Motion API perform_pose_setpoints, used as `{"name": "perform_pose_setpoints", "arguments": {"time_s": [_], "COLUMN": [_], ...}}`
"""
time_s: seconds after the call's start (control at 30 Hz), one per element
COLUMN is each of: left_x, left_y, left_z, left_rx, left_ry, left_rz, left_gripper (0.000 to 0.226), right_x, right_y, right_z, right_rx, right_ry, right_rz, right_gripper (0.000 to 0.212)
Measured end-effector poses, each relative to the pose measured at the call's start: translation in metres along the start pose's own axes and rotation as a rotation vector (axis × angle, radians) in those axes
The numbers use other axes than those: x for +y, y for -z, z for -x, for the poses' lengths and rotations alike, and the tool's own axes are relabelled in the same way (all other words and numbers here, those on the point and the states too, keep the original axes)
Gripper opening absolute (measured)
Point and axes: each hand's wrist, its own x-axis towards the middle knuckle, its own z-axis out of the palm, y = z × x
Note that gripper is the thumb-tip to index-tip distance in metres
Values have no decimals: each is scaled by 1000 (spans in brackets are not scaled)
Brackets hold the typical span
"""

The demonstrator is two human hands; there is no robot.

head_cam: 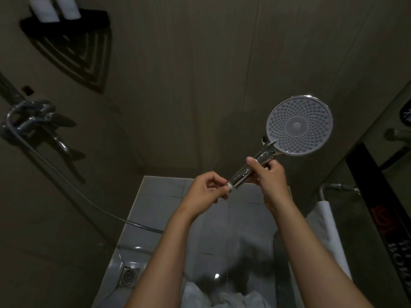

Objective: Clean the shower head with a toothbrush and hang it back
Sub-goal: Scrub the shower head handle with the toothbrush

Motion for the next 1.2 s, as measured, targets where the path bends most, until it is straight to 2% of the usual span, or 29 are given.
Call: {"name": "perform_pose_setpoints", "arguments": {"time_s": [0.13, 0.3, 0.5, 0.67, 0.93, 1.07, 1.2], "left_x": [0, 2, -3, -4, -8, -8, -8], "left_y": [-1, -2, -4, -1, 6, 7, 10], "left_z": [1, 4, 2, -1, 0, 3, 3], "left_rx": [49, 105, 110, 2, -159, -222, -227], "left_ry": [-17, -55, -46, 79, 42, 46, 42], "left_rz": [-16, -37, 7, -16, -44, 32, 55], "left_gripper": [15, 19, 32, 20, 6, 16, 16], "right_x": [-2, -4, 0, 0, -4, -6, -9], "right_y": [0, -1, -1, 0, 3, 6, 7], "right_z": [2, 7, 6, 6, 9, 8, 8], "right_rx": [-4, -20, -10, -1, -34, -69, -78], "right_ry": [-2, -13, -19, -3, 6, 18, 36], "right_rz": [-6, -49, -62, -78, -50, -30, -44], "right_gripper": [14, 8, 11, 11, 9, 8, 9]}}
